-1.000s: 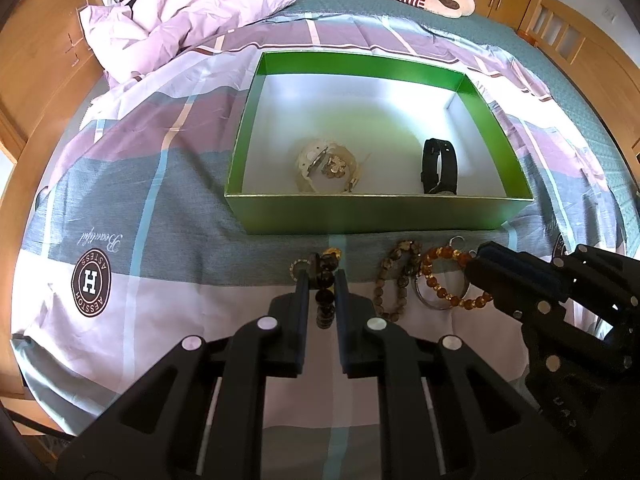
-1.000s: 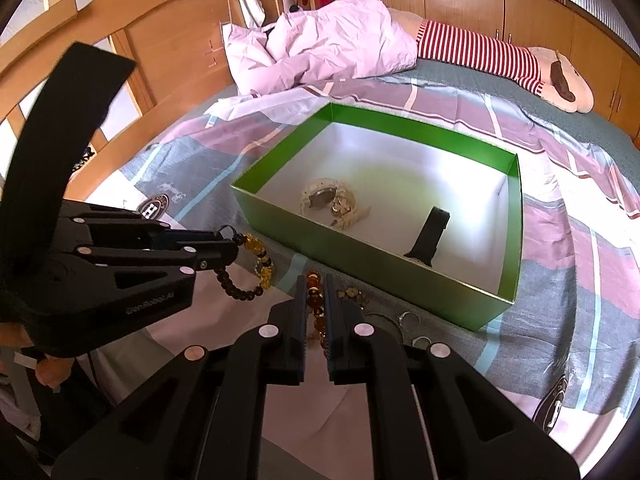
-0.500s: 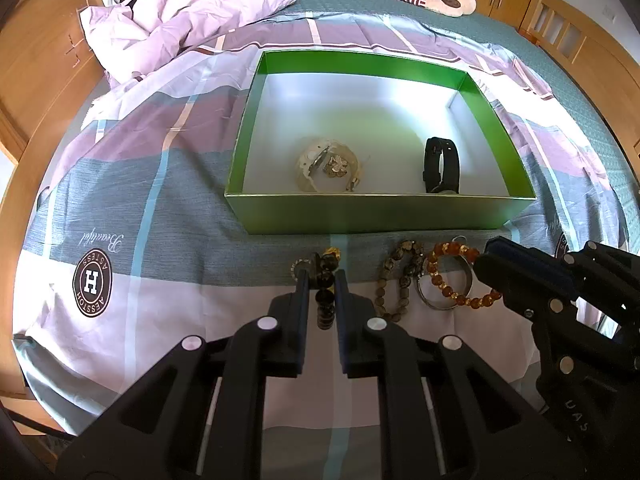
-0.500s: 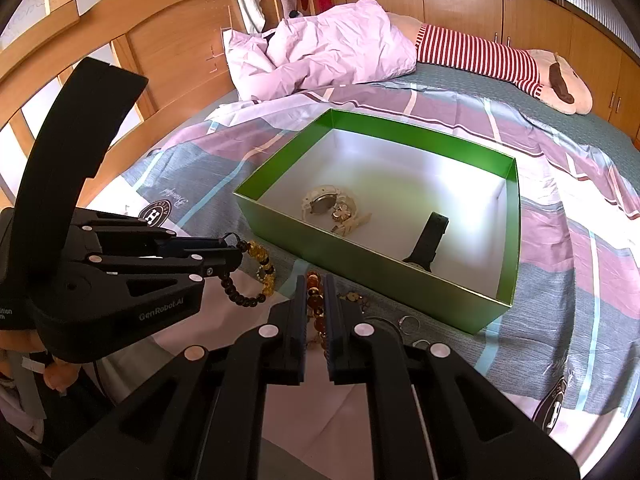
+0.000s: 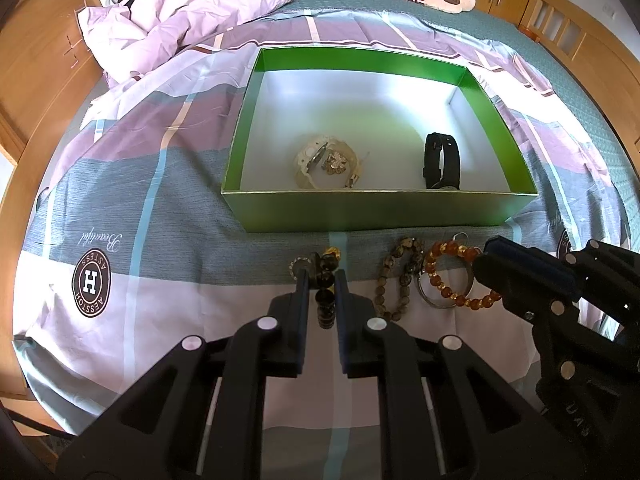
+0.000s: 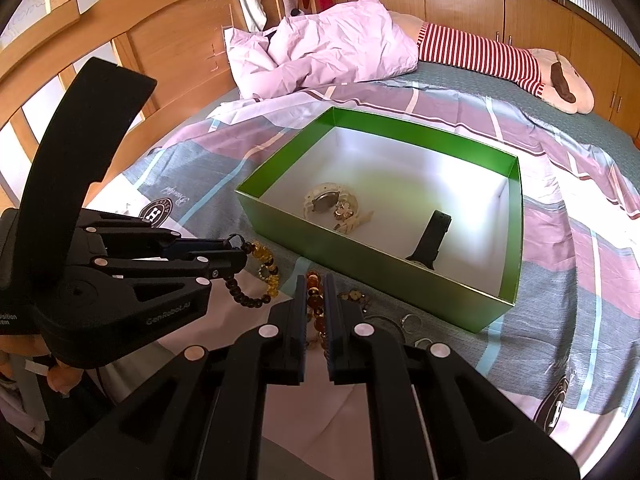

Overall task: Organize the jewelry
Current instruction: 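Lift the black-and-gold bead bracelet with the left tool while the right tool lifts the red bead bracelet, then carry both bracelets into the green box and open both tools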

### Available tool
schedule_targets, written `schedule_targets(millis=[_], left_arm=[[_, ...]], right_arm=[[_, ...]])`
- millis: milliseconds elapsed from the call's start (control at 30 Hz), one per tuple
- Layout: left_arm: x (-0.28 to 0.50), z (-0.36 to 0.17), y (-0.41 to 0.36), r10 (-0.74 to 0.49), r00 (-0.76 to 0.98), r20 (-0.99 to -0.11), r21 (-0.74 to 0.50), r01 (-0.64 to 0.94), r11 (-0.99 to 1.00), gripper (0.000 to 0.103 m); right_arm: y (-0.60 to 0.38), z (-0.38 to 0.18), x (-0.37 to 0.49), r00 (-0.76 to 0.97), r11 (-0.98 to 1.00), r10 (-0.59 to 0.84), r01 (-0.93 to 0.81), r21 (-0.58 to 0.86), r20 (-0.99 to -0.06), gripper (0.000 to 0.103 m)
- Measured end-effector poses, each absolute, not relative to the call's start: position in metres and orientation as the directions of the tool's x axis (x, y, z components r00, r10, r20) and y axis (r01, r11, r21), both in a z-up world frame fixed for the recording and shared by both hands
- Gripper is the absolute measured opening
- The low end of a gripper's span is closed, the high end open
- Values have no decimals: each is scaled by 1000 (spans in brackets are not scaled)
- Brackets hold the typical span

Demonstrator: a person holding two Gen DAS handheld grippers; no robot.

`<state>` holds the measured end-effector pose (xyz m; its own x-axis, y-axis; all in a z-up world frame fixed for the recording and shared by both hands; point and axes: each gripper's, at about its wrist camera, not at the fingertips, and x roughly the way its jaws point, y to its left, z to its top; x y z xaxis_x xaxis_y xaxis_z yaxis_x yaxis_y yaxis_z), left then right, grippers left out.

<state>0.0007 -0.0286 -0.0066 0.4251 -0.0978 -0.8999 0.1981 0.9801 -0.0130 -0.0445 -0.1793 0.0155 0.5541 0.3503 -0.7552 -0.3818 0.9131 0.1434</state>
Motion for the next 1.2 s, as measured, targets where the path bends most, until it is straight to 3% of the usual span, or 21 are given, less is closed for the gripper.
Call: schedule_targets(millis=[1000, 1200], left_arm=[[-3, 4, -28, -113, 444, -889, -24, 203, 979, 13], [15, 40, -21, -170, 480, -861, -72, 216, 974, 13]], right_arm=[[-181, 19, -46, 562, 909, 363, -391, 148, -744, 8], [-188, 50, -36, 616, 913, 374, -376, 158, -693, 8]])
